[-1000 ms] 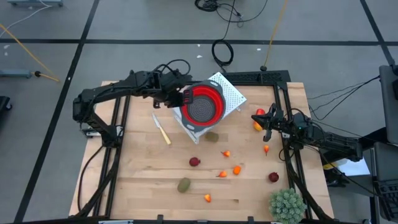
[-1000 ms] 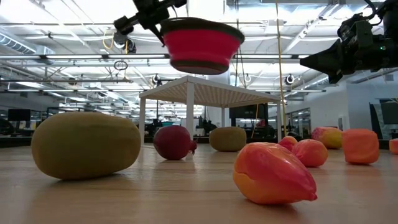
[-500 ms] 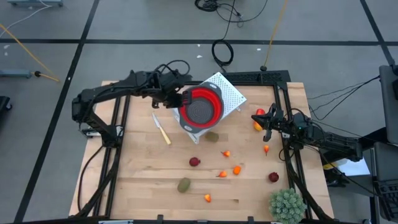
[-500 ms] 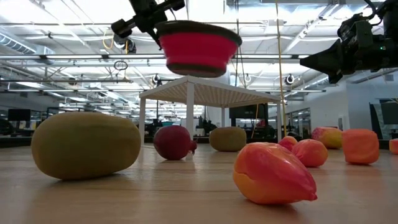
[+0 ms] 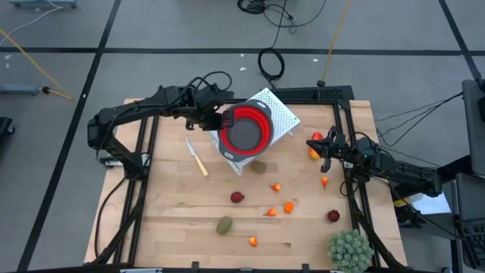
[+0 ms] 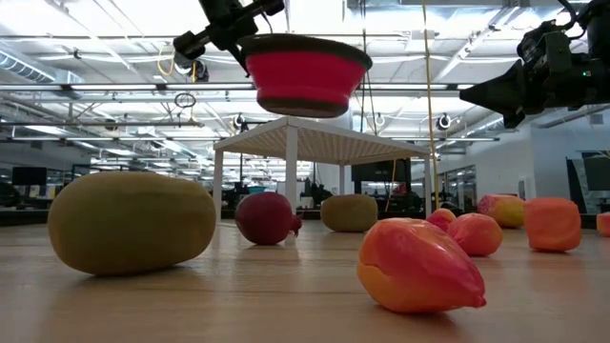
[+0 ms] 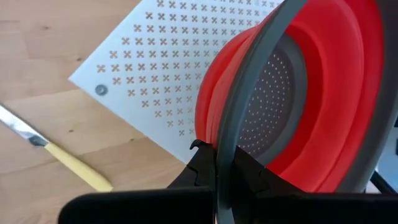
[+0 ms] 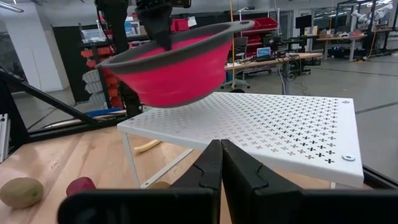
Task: Pick & Place Fruit
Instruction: Put the red strainer bowl on the shelf, then put the mango into the red strainer bowl on the shelf
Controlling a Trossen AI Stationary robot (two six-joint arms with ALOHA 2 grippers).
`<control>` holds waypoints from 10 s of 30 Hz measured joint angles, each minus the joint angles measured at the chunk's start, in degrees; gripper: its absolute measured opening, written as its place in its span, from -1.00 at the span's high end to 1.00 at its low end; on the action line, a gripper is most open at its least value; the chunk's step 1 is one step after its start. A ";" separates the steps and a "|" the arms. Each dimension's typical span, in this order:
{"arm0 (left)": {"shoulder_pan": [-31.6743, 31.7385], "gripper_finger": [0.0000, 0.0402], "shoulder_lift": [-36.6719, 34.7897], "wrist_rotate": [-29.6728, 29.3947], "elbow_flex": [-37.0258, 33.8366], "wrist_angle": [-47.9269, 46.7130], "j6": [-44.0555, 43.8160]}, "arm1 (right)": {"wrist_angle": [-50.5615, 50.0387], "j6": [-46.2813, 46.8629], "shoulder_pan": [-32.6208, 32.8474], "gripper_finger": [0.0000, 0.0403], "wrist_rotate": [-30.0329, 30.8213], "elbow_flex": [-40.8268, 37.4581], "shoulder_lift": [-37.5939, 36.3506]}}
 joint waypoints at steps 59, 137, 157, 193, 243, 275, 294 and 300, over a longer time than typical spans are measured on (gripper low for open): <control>6.41 0.98 -6.67 10.28 -15.76 10.90 0.26 | -0.20 0.00 0.00 1.00 0.00 0.00 -0.02; 0.20 -0.06 -24.33 -6.26 -15.65 5.82 8.29 | -0.35 -0.01 0.01 1.00 0.00 0.00 -0.02; -11.29 -0.06 -25.48 -10.35 -15.72 1.84 37.42 | -0.37 -0.02 0.02 1.00 1.71 0.00 0.00; -17.30 -0.06 -65.08 -10.55 -55.08 31.77 49.21 | 0.07 21.01 0.00 1.00 18.93 0.02 0.00; -17.26 -0.06 -78.51 -4.78 -81.13 57.40 54.92 | 2.52 20.82 -0.02 0.83 15.21 0.02 0.00; -17.28 -0.06 -78.49 -6.67 -88.19 66.85 54.88 | -6.74 12.22 0.02 0.47 13.40 24.20 21.13; -17.28 -0.06 -78.47 -6.42 -88.19 64.80 54.76 | -53.17 27.84 0.00 0.74 13.78 52.67 51.42; -17.28 -0.06 -78.47 -6.16 -88.19 64.60 54.66 | -58.30 31.15 0.00 0.98 13.56 55.39 53.87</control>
